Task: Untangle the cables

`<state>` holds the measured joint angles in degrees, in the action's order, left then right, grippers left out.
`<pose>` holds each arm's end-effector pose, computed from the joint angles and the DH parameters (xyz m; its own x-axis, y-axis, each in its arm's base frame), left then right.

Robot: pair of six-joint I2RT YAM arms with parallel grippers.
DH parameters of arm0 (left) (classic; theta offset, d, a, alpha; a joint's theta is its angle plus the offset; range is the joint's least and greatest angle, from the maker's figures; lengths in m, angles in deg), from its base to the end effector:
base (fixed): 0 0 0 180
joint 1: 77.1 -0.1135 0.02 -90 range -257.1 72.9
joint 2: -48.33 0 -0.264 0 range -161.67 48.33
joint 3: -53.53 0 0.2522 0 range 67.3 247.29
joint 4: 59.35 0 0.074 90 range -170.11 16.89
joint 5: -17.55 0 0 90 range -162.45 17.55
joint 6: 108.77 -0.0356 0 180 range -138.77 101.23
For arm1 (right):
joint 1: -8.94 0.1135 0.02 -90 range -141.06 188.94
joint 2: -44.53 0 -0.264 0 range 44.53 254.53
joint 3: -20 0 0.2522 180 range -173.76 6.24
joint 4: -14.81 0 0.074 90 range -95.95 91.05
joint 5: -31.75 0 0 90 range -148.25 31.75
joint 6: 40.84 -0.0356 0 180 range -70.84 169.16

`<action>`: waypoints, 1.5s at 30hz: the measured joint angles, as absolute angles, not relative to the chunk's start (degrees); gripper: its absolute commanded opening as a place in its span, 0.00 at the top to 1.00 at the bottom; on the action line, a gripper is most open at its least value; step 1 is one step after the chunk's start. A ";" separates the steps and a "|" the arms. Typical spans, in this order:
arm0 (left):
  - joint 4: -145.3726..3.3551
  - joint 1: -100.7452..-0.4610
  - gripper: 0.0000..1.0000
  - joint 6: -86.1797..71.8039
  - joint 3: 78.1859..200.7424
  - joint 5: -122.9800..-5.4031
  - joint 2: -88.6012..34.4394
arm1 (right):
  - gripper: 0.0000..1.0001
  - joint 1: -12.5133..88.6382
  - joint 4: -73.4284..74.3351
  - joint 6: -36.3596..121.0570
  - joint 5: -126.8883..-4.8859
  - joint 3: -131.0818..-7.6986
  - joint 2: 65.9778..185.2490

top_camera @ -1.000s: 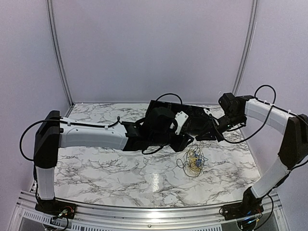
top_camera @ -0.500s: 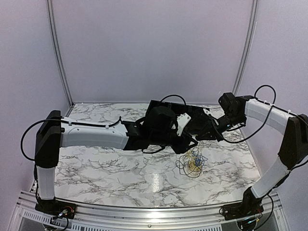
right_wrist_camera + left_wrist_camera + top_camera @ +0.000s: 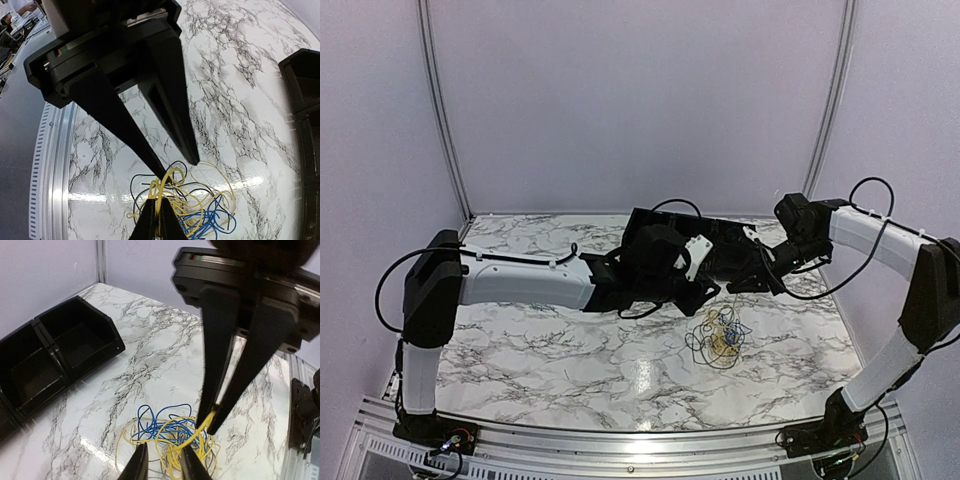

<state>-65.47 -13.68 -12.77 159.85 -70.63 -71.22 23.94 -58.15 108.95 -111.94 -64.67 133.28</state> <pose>0.2223 -0.4469 0.2491 -0.2423 0.2507 -0.9372 0.8868 0.4491 -0.1091 0.2699 0.1020 0.2668 -0.1903 -0.5808 -0.7915 -0.9784 0.0463 0.2013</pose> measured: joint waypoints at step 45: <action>-62.85 -13.90 1.00 -4.66 157.23 -83.46 -55.44 | 0.93 23.96 -27.42 88.25 -114.65 -51.56 145.48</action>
